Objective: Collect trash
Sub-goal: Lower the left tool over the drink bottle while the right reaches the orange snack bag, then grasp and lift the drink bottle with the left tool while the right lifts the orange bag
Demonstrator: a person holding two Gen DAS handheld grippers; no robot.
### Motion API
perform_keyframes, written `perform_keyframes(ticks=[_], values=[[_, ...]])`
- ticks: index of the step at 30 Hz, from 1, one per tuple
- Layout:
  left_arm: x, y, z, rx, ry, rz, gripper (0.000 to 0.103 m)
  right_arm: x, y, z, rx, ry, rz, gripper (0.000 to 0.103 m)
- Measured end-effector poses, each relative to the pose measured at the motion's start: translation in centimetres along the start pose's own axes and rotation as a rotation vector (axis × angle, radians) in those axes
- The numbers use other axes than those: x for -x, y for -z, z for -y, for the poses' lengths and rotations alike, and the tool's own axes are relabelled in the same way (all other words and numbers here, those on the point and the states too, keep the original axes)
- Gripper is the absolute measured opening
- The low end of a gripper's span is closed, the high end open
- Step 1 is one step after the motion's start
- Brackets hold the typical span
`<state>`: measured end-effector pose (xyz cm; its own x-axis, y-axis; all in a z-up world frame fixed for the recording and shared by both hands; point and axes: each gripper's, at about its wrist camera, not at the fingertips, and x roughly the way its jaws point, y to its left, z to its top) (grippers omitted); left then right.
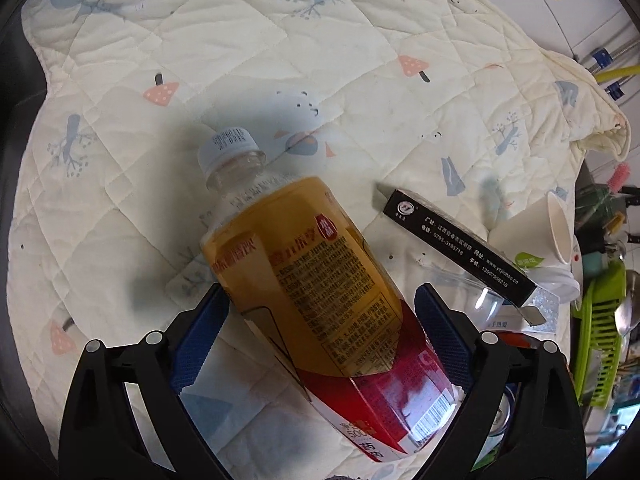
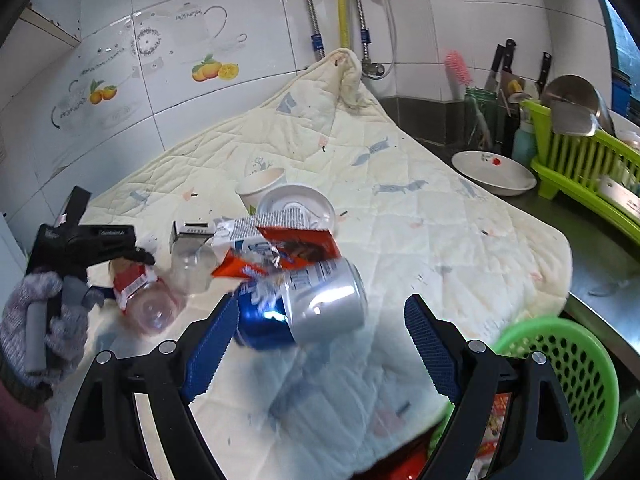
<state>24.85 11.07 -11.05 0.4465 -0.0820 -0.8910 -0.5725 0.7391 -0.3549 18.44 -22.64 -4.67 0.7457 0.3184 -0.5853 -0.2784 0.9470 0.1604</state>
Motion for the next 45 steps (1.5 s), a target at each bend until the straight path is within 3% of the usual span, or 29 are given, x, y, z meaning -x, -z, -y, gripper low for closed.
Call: perform_keyframes(ticks=[13, 22, 26, 45], values=[[-0.1, 0.6, 0.2, 0.001, 0.001, 0.001, 0.092, -6.9, -3.0, -1.6, 0.006, 0.016, -0.043, 0.079], [0.1, 0.8, -0.4, -0.011, 0.036, -0.001, 0.089, -9.3, -3.3, -1.3, -0.025, 0.04, -0.071, 0.062], [0.3, 0.9, -0.6, -0.019, 0.05, -0.005, 0.088, -9.1, -3.3, -1.2, -0.032, 0.037, -0.063, 0.052], [4.9, 2.9, -3.7, -0.111, 0.113, 0.024, 0.078, -0.3, -3.3, -2.2, -0.063, 0.007, 0.077, 0.051]])
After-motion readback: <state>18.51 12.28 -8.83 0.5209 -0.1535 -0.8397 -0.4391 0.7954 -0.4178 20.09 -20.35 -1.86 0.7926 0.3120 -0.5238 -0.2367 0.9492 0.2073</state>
